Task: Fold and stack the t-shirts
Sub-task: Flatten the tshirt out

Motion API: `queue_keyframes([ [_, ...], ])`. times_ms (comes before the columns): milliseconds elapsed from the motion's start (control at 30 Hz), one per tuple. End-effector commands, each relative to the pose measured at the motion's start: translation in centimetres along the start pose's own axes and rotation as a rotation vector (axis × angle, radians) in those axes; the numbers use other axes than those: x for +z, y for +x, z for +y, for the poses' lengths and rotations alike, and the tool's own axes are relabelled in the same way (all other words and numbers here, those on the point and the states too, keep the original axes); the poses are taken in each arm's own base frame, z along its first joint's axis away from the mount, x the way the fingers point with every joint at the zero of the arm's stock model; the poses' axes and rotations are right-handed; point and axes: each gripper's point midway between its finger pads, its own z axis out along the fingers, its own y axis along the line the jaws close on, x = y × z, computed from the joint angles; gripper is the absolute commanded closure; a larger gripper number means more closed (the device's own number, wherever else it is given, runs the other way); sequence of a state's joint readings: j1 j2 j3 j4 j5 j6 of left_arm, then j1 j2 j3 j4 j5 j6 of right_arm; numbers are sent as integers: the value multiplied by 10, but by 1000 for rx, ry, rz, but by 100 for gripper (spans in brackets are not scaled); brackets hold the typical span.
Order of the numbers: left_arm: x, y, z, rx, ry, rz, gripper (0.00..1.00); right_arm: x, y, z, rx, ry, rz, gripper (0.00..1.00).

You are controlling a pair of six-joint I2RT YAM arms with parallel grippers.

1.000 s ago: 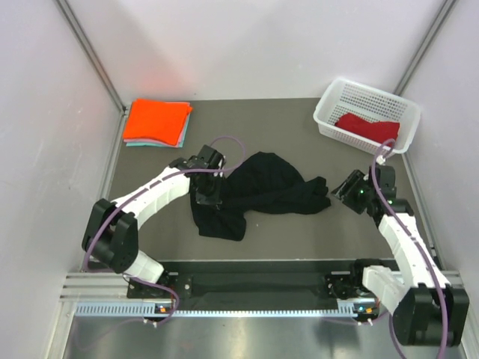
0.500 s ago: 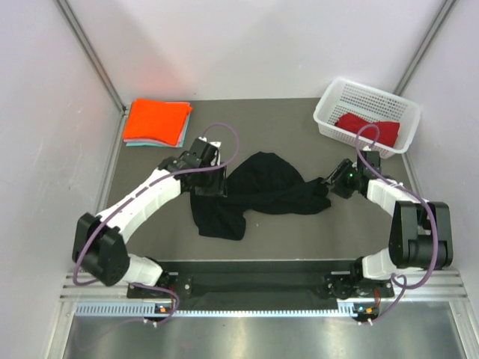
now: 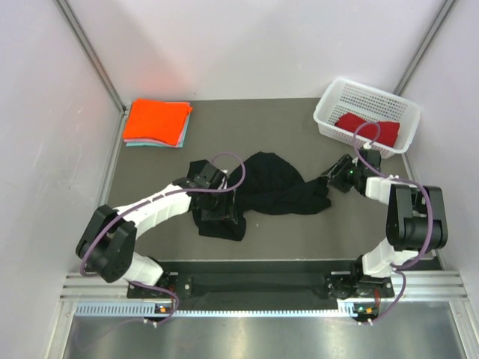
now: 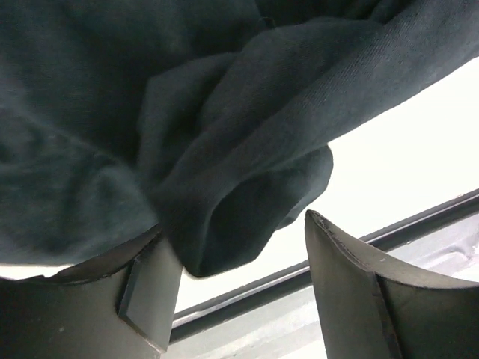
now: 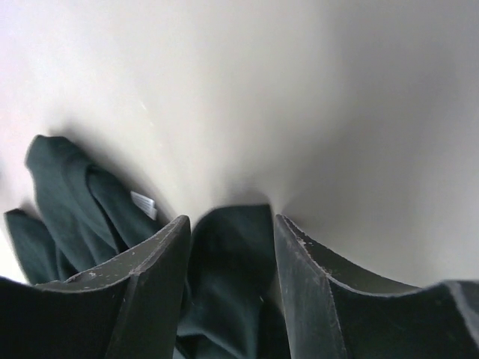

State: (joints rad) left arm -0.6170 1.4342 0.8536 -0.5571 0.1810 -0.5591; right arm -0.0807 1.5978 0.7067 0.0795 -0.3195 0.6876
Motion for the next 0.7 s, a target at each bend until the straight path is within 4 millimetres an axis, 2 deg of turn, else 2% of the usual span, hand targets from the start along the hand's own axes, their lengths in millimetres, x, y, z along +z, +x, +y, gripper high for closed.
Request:
queue_keyframes([
  [0, 13, -9, -19, -13, 71, -43, 31, 9, 3, 2, 17, -52, 3, 51],
  [167, 19, -13, -21, -12, 56, -82, 26, 10, 15, -1, 34, -66, 26, 54],
  [267, 29, -13, -20, -14, 51, -78, 25, 11, 13, -5, 22, -50, 19, 55],
  [400, 42, -12, -15, -25, 24, -56, 31, 10, 11, -14, -2, 26, 21, 58],
  [533, 43, -16, -14, -27, 11, -67, 59, 13, 8, -16, -16, 43, 25, 67],
  [567, 42, -17, -14, -26, 9, -71, 71, 15, 8, -17, -11, 47, 31, 74],
  [633, 40, -19, -13, -25, -3, -74, 81, 17, 5, -15, -14, 39, 20, 82],
  [667, 38, -22, -15, -26, -1, -80, 91, 19, 4, -15, -17, 36, 17, 91],
])
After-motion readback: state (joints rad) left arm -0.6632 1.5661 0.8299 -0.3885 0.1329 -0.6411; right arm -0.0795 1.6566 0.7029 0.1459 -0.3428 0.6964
